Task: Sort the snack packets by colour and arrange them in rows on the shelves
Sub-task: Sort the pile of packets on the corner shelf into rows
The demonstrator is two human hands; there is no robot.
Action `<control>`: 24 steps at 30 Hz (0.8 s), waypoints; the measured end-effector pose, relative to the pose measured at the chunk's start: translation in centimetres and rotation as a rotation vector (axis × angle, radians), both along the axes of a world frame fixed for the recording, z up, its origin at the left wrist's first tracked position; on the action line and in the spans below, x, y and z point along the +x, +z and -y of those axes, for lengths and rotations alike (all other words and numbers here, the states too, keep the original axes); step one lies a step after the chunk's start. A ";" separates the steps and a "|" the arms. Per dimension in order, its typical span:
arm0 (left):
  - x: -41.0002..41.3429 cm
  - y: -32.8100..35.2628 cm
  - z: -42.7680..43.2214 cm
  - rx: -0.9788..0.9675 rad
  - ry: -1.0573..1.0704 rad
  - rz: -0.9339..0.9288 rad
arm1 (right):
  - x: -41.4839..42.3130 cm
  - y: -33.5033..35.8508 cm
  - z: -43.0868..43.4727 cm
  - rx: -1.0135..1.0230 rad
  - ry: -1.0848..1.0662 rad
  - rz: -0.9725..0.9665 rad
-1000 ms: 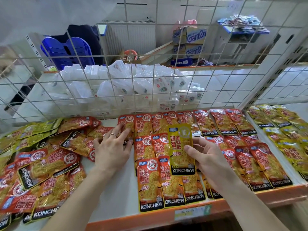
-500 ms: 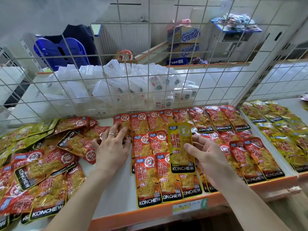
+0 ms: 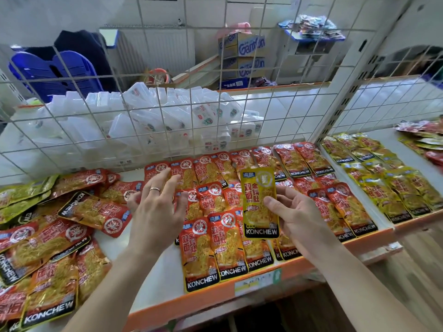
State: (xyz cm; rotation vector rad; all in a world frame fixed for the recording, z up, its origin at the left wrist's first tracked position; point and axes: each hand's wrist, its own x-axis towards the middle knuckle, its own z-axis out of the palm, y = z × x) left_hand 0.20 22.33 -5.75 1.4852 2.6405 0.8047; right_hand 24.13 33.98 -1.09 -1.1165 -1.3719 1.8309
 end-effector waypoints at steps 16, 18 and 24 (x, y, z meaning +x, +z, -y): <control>22.0 4.4 -5.4 0.145 -0.292 0.009 | 18.1 1.6 -4.7 0.049 -0.115 -0.013; 26.2 4.3 -6.8 0.129 -0.319 -0.008 | 22.1 1.7 -5.8 0.055 -0.134 -0.029; 38.2 4.4 -10.4 0.122 -0.370 -0.046 | 33.6 2.2 -9.2 0.078 -0.180 -0.004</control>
